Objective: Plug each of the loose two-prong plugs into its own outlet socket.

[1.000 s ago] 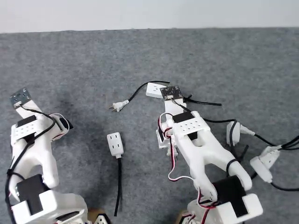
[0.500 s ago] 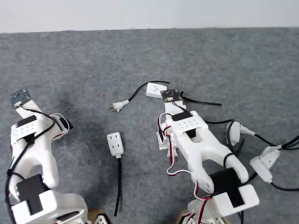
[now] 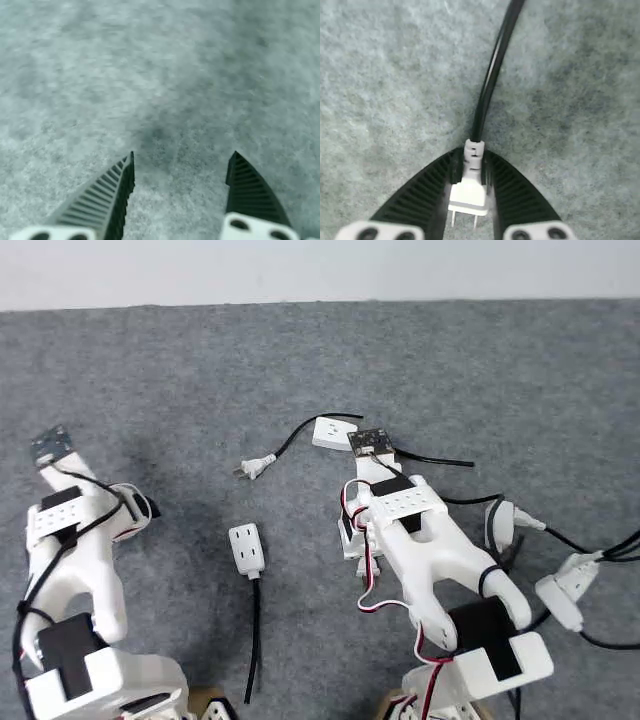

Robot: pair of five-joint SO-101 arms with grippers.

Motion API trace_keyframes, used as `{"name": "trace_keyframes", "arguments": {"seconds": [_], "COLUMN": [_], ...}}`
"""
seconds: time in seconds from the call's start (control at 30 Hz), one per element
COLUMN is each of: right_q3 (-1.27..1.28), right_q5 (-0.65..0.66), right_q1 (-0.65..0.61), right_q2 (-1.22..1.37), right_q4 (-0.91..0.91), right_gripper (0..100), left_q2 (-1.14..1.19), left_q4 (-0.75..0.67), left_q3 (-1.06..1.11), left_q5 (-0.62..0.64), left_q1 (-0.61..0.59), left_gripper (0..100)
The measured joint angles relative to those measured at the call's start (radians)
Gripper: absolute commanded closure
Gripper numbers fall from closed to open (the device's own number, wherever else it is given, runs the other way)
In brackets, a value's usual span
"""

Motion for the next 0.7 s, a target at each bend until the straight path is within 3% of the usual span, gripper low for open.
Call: {"name": "trace_keyframes", "arguments": {"seconds": [0.13,0.27,0.53,0.7], "right_q3": [0.000,0.000,0.000,0.000], "right_q5": [0.028,0.038,0.123,0.129], "right_q1": [0.000,-0.003,-0.095,-0.233], "right_q2": [0.000,-0.064,-0.396,-0.605], "right_q4": [0.002,0.044,0.141,0.144], "right_gripper": [99.1,99.1,99.1,99.1], "left_q2": [0.000,0.000,0.000,0.000], "left_q4": [0.006,0.037,0.054,0.138], "left_q3": [0.003,0.003,0.005,0.005], "left_q5": [-0.040,-0.127,-0.219,-0.462], "left_q1": [0.035,0.080,0.112,0.187], "left_gripper": [79,99,99,99]}}
